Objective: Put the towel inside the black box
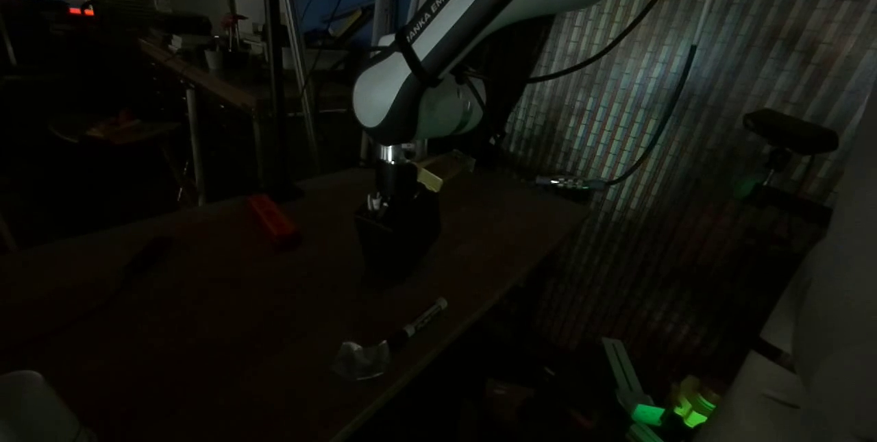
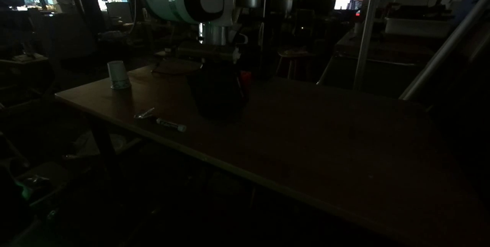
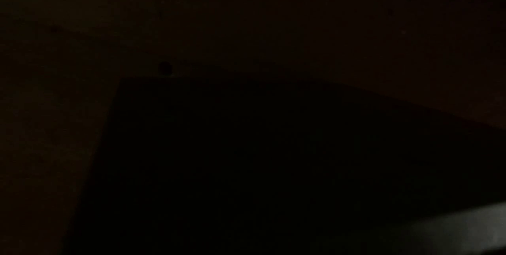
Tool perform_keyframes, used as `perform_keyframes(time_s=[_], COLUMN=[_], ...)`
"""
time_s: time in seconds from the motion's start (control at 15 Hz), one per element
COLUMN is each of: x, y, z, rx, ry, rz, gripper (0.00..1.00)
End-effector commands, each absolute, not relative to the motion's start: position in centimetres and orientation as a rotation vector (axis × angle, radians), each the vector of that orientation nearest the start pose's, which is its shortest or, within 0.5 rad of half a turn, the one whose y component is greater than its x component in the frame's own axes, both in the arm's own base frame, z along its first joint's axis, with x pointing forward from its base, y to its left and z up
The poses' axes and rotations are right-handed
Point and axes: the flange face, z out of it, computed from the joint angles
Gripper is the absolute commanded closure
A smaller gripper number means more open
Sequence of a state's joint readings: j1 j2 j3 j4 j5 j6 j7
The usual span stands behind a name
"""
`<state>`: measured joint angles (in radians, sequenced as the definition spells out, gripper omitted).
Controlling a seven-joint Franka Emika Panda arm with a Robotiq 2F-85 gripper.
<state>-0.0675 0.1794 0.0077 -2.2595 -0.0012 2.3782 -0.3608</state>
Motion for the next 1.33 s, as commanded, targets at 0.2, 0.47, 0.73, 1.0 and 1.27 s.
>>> perform_keyframes(time_s=[0.2, 0.47, 0.73, 1.0, 1.27], x=[51.4, 50.5, 49.7, 50.3, 50.9], y=[-6.6, -8.4, -8.4, -7.2, -5.7], z=[32.5, 37.4, 41.1, 42.5, 41.9], rx=[-3.114, -3.138, -3.134, -3.125, -3.102], ry=[-0.417, -0.375, -0.364, -0.381, -0.4], rz=[0.036, -0.028, -0.099, -0.158, -0.151], gripper=[1.0, 1.0, 1.0, 1.0, 1.0])
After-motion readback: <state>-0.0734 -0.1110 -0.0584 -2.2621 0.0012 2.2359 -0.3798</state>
